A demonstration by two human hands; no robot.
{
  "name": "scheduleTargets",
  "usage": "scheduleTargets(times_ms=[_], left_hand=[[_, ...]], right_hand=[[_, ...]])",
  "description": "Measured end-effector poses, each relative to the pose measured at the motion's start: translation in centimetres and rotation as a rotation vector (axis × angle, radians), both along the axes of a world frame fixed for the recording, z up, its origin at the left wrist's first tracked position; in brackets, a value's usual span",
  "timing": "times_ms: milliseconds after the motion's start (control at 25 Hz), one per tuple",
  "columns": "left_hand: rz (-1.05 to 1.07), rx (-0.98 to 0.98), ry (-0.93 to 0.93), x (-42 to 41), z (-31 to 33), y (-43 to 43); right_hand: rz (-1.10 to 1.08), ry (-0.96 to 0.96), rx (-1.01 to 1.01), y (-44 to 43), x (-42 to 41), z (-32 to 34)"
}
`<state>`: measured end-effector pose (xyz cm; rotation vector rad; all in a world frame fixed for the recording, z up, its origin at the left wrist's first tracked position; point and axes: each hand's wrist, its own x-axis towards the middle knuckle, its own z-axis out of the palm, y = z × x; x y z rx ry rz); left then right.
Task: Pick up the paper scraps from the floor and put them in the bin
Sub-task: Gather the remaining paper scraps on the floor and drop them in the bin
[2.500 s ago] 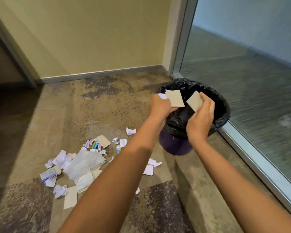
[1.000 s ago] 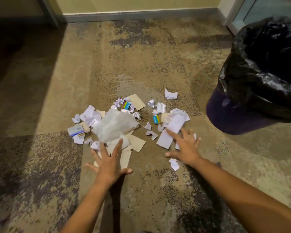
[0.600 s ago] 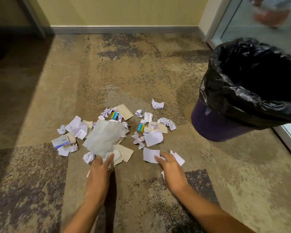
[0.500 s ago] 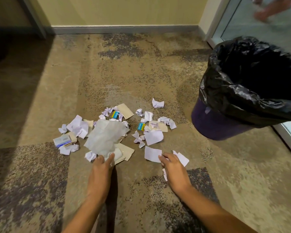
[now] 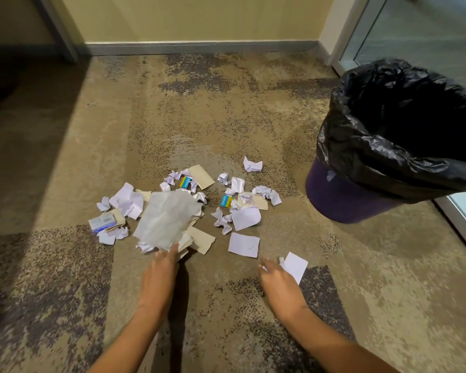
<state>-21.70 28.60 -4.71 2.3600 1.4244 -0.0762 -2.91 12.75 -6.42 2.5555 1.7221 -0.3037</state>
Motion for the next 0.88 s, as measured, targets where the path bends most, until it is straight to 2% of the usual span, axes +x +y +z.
scheduleTargets(times_ms=[280, 480, 680, 760, 880], left_hand=[[0.065, 0.039, -0.395, 1.6, 5.3, -1.0], [0.068, 0.045, -0.609, 6.2, 9.3, -3.3], [-0.085, 0.152, -0.788, 12.3, 16.0, -4.9], [-0.155, 0.181, -0.897, 15.1, 19.2, -5.4], [-0.248, 0.107, -1.005, 19.5, 23.4, -5.7]], right_hand=[[-0.231, 0.28, 0.188, -1.7, 1.8, 2.9], [-0.223, 0.254, 0.617, -1.8, 4.1, 7.0], [-0.283, 0.161, 1.078, -1.2, 7.3, 16.0], [-0.318, 0.147, 1.189, -1.1, 9.2, 18.9], [-0.414, 0.176, 1.256, -1.2, 12.6, 21.9]])
